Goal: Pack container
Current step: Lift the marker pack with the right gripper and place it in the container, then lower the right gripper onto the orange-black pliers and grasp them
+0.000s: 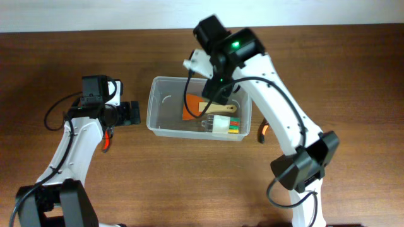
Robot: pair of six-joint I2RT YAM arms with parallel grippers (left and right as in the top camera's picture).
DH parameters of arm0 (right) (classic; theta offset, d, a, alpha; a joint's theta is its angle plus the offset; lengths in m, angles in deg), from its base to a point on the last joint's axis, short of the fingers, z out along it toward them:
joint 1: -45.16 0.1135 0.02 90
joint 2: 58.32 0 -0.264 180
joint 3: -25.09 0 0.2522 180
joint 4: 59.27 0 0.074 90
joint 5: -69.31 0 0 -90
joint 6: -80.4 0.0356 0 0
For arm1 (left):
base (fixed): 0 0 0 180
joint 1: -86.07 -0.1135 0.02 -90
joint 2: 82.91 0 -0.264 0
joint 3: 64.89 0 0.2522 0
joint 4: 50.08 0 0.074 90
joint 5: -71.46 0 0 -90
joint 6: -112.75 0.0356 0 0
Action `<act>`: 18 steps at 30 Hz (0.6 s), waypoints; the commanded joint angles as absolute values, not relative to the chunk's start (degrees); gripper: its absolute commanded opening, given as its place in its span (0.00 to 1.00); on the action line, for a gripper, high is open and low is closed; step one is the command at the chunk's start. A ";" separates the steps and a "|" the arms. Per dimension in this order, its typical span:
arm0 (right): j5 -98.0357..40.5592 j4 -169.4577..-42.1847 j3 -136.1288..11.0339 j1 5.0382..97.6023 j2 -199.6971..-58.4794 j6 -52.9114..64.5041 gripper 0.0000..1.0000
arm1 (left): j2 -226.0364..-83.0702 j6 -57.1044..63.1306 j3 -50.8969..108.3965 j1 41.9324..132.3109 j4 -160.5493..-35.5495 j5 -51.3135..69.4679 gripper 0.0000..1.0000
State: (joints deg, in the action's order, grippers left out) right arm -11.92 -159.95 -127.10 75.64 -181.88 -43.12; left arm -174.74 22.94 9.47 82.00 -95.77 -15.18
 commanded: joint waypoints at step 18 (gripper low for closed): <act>-17.30 -160.74 -107.43 45.08 -180.62 -3.10 0.96 | -175.11 23.64 10.43 81.91 -95.63 -15.36 0.99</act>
